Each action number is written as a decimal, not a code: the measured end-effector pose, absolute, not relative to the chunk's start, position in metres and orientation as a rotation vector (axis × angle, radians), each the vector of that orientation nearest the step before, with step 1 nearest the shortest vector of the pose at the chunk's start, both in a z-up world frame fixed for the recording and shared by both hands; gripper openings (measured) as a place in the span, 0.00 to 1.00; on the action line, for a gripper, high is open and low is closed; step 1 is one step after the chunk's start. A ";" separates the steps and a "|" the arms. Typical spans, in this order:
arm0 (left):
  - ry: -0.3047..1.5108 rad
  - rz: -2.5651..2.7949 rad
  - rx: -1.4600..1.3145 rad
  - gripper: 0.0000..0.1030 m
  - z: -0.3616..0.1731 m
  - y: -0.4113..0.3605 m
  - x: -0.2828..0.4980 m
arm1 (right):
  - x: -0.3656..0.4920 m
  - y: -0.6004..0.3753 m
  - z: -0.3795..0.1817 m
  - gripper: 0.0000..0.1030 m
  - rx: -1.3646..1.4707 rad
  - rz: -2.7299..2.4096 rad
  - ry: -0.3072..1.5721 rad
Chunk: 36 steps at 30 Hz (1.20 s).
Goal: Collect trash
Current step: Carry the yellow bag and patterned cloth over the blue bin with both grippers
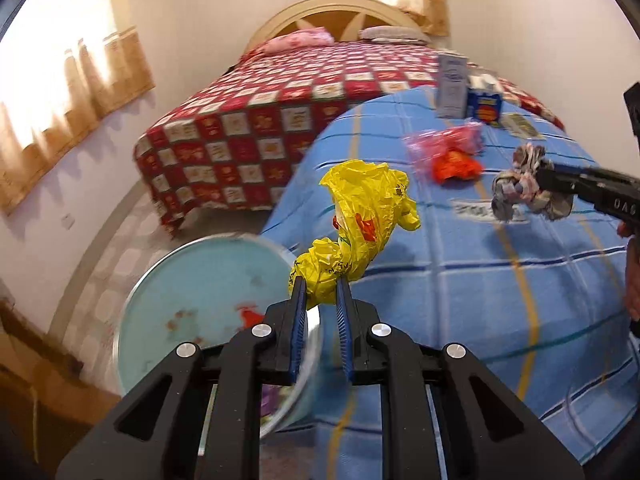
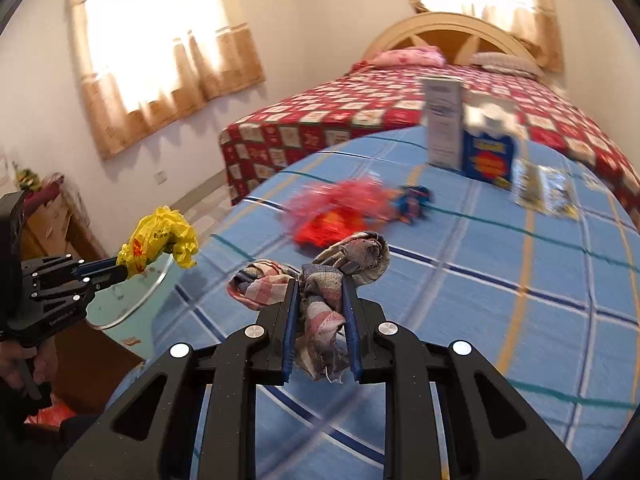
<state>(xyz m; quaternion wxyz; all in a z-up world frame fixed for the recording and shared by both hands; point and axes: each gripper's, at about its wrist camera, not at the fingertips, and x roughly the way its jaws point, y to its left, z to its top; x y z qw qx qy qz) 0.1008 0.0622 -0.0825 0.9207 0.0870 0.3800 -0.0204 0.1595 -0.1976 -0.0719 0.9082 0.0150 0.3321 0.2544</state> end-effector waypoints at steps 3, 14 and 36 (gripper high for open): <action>0.795 0.008 0.177 0.15 -0.084 0.086 0.096 | 0.165 -0.170 -0.070 0.21 -0.004 0.557 0.679; 0.807 0.130 0.142 0.15 -0.084 0.142 0.079 | 0.178 -0.089 -0.067 0.21 -0.081 0.655 0.675; 0.833 0.240 0.107 0.15 -0.089 0.191 0.064 | 0.182 -0.006 -0.071 0.21 -0.196 0.764 0.683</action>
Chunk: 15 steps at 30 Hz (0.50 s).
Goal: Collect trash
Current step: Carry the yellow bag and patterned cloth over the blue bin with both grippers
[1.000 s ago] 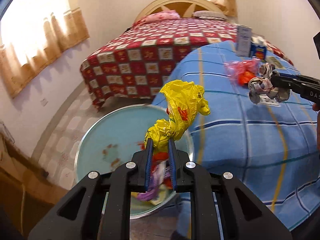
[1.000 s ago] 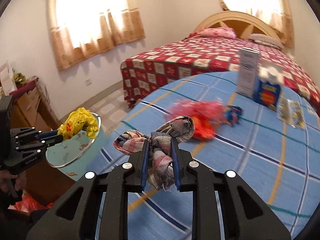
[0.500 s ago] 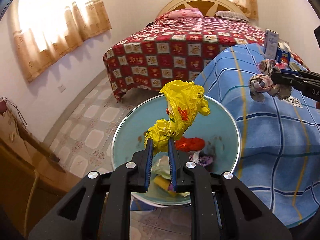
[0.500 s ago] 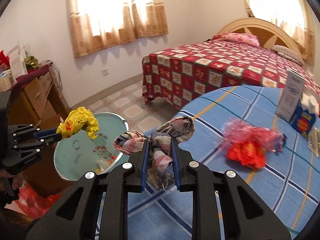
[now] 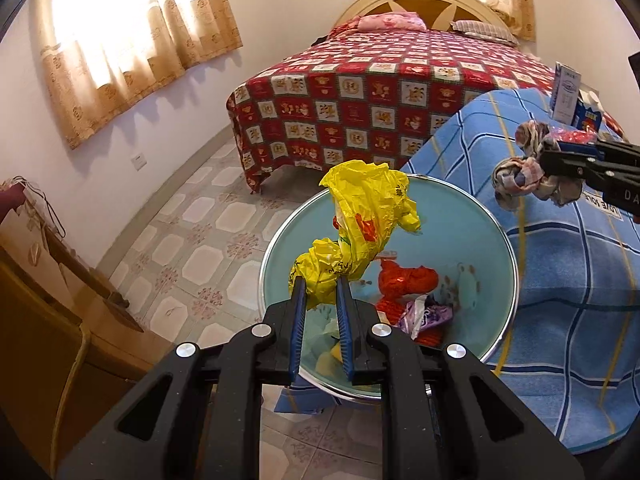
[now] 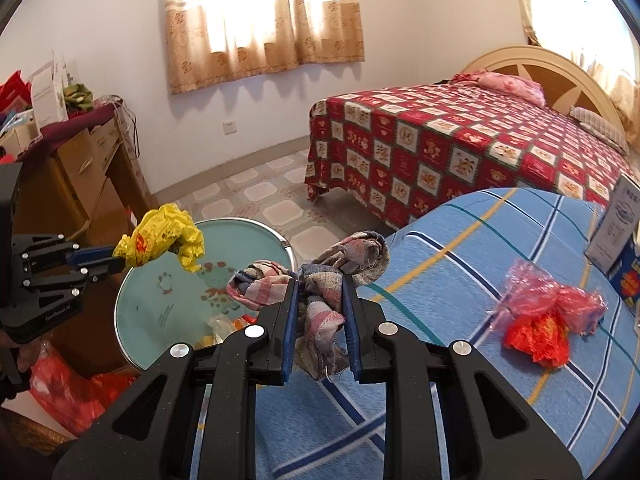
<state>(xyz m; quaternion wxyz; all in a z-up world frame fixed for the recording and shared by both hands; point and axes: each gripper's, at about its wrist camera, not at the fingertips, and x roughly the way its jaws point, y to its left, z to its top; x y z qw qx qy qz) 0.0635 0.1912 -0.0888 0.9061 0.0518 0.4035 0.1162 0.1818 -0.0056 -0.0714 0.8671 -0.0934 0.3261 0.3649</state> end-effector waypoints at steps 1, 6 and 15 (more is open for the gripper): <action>0.832 0.243 0.104 0.15 -0.088 0.193 0.063 | 0.182 -0.005 -0.072 0.21 -0.197 0.766 0.683; 0.832 0.255 0.093 0.15 -0.088 0.199 0.063 | 0.180 0.008 -0.074 0.21 -0.216 0.787 0.684; 0.833 0.280 0.075 0.15 -0.088 0.209 0.064 | 0.173 0.027 -0.078 0.21 -0.264 0.814 0.685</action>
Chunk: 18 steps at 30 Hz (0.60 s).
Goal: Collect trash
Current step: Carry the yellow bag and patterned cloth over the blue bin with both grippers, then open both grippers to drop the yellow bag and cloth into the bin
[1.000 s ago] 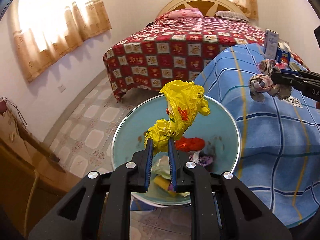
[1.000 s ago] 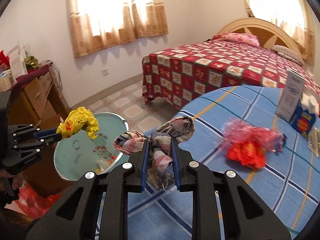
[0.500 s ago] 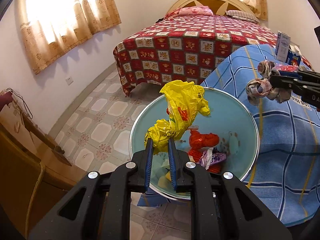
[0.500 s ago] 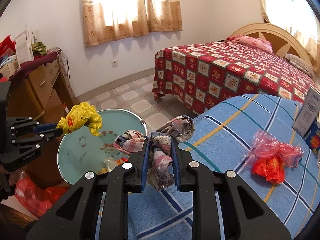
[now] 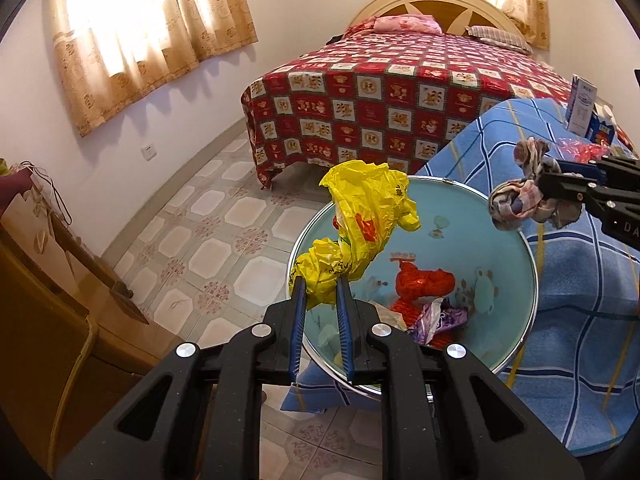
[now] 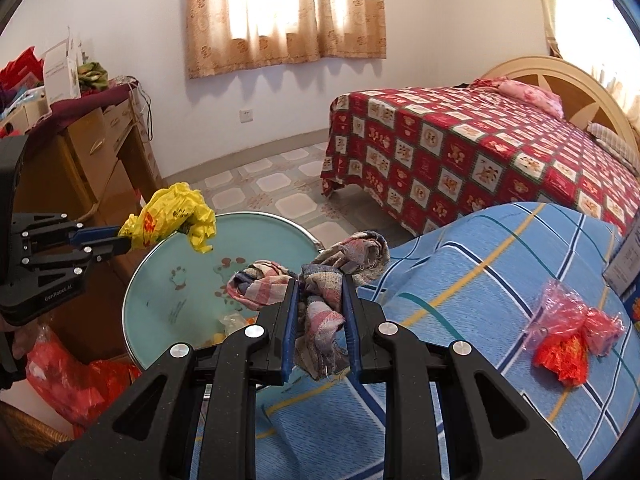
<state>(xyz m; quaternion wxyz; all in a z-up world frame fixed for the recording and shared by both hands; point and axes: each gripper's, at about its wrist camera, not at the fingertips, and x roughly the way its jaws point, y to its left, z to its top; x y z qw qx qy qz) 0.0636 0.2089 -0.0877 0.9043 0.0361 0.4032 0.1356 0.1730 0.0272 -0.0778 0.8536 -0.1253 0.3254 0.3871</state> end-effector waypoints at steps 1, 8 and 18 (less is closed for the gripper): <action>0.833 0.282 0.072 0.15 -0.088 0.210 0.064 | 0.173 0.028 -0.078 0.21 -0.266 0.816 0.684; 0.841 0.293 0.066 0.15 -0.090 0.214 0.064 | 0.170 0.036 -0.078 0.21 -0.289 0.828 0.678; 0.840 0.291 0.065 0.15 -0.091 0.214 0.065 | 0.167 0.041 -0.076 0.21 -0.298 0.842 0.674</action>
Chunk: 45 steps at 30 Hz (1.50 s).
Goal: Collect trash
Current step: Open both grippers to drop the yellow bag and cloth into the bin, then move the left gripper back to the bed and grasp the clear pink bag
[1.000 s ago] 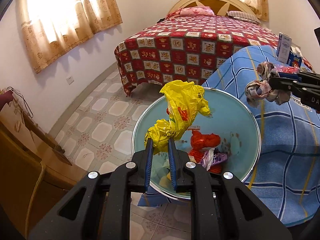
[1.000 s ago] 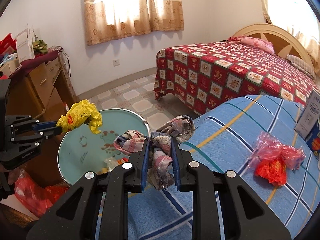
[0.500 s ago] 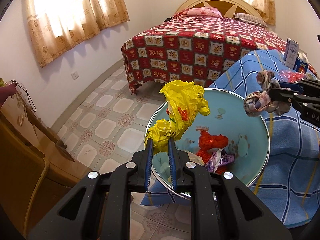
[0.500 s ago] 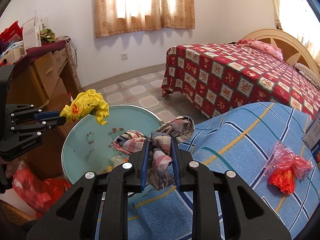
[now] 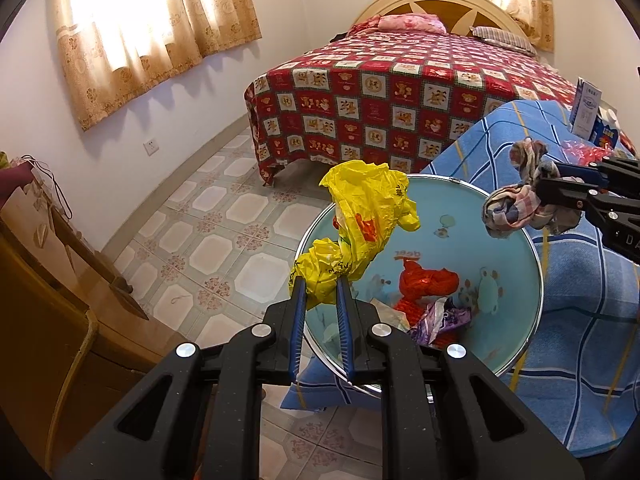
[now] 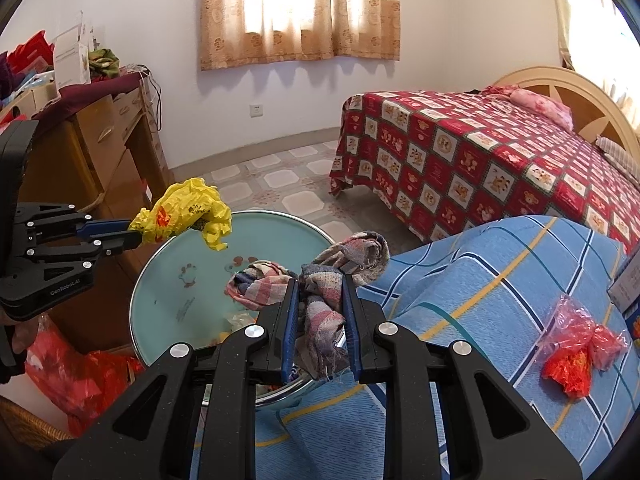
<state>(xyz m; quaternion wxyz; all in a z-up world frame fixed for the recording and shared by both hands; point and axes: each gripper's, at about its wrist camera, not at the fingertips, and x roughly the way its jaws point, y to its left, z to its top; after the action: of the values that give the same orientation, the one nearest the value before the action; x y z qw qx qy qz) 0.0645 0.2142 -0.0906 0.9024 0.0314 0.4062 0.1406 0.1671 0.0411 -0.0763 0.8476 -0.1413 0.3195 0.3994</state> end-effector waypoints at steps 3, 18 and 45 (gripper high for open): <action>0.840 0.290 0.065 0.15 -0.091 0.214 0.065 | 0.166 0.043 -0.076 0.21 -0.299 0.845 0.673; 0.834 0.260 0.052 0.19 -0.091 0.204 0.067 | 0.161 0.048 -0.075 0.32 -0.297 0.888 0.671; 0.848 0.074 0.122 0.66 -0.116 0.090 0.131 | 0.192 -0.132 -0.080 0.64 -0.186 0.464 0.710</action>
<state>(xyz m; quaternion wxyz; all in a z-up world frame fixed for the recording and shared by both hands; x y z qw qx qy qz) 0.1313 0.0904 -0.1165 0.9089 0.0592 0.4112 0.0359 0.1918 -0.1323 -0.0798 0.9072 -0.0902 0.3439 0.2249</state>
